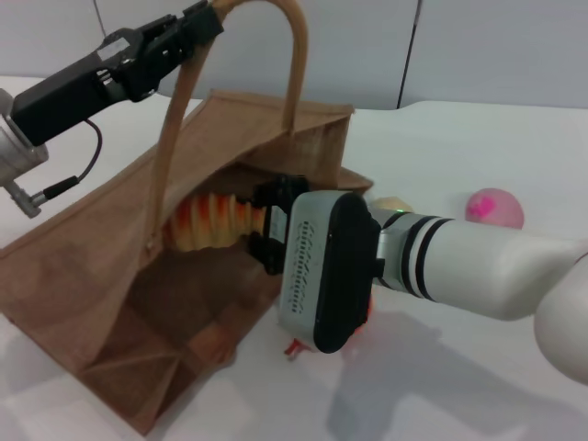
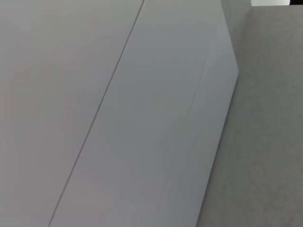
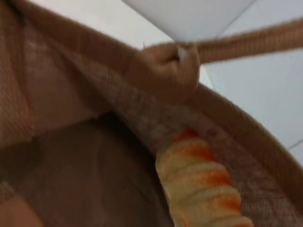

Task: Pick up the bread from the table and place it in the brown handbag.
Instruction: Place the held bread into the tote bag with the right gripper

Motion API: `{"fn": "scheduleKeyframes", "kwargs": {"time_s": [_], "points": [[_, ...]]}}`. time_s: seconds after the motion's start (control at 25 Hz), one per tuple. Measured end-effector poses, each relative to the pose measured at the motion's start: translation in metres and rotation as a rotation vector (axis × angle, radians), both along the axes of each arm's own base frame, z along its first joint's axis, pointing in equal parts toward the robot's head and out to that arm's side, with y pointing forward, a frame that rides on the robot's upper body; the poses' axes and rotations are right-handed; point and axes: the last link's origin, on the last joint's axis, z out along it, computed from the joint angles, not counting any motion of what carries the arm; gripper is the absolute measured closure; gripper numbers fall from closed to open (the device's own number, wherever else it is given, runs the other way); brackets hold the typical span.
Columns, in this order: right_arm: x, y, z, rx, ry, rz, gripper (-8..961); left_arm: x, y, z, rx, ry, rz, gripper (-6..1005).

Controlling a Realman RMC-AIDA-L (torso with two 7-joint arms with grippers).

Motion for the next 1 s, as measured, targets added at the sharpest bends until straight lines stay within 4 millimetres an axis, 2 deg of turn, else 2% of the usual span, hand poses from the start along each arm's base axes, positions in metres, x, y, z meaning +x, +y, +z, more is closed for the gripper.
{"fn": "scheduleKeyframes", "kwargs": {"time_s": [0.36,0.64,1.0], "points": [[0.023,0.0,-0.009,0.038,-0.043,0.036,659,0.001,0.003,0.008,-0.018,-0.018,0.003,879],[0.009,-0.016,-0.022,0.022,-0.022,0.141,662,0.01,0.009,0.01,-0.04,-0.03,-0.016,879],[-0.007,-0.021,-0.026,0.033,0.017,0.219,667,0.026,0.017,0.008,-0.098,-0.054,-0.036,879]]}}
